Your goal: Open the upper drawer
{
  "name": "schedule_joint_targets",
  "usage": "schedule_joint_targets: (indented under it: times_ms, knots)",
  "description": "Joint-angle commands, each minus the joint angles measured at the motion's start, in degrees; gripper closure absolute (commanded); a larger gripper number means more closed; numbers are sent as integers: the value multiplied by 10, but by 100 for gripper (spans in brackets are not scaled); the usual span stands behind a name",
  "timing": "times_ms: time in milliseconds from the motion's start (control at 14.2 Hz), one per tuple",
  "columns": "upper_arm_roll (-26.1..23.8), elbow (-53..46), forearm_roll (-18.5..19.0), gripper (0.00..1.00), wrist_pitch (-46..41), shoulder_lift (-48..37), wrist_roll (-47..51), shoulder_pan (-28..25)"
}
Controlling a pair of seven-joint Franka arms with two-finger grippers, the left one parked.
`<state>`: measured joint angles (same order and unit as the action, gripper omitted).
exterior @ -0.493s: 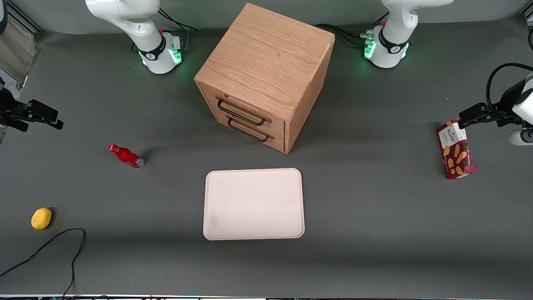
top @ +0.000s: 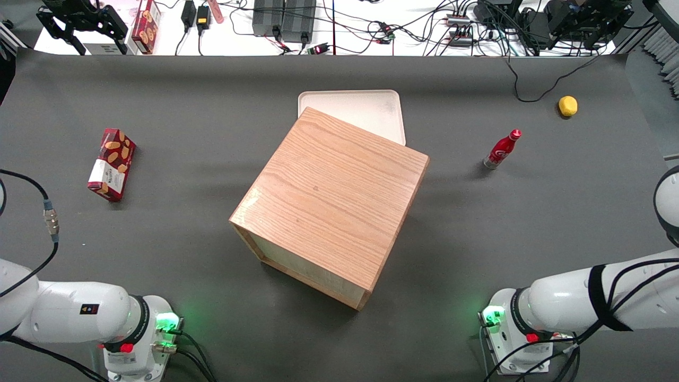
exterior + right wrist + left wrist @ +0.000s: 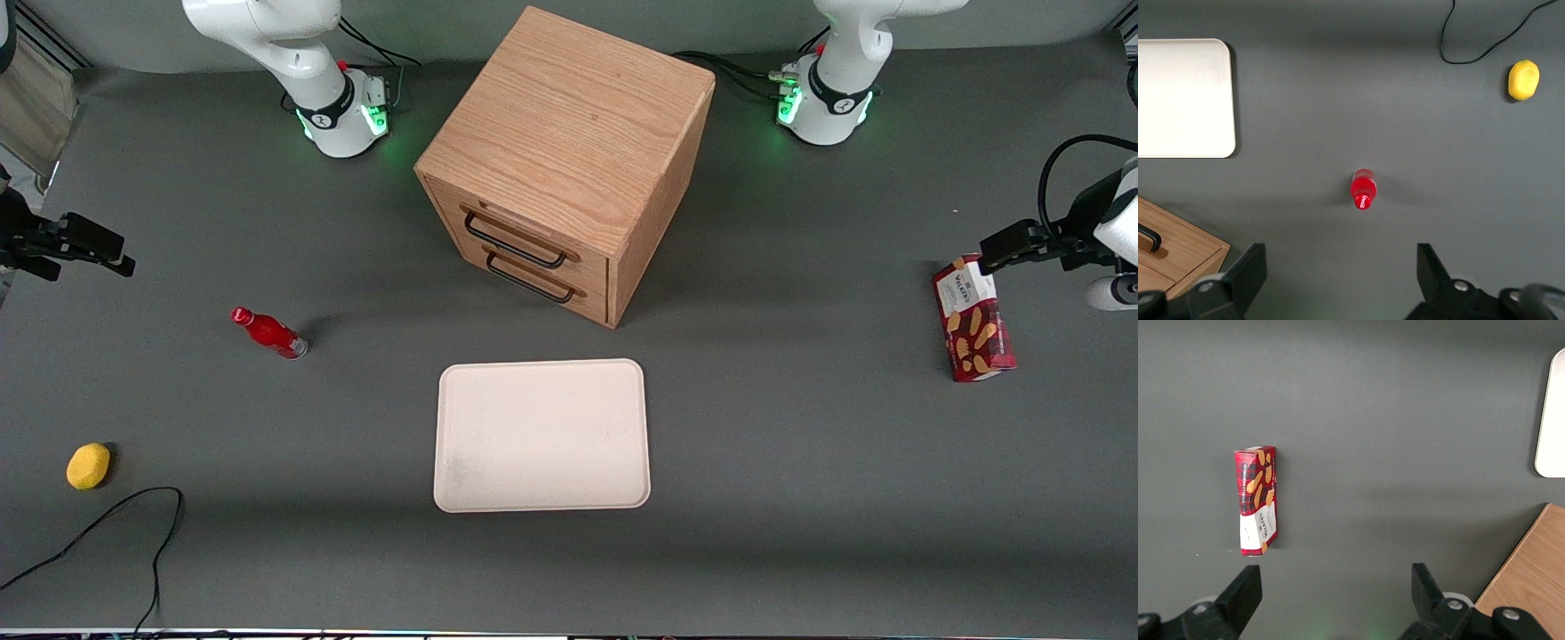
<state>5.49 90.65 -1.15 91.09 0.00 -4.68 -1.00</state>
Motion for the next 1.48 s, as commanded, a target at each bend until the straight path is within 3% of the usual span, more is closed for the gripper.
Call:
schedule_joint_targets:
  times_ms: [0,775,1409]
  knots:
    - [-2,0,4,0,5,-3,15,-2]
    - [-4,-2,3,0,39,16,33,-44]
    - [-4,-24,4,0,98,71,26,-192]
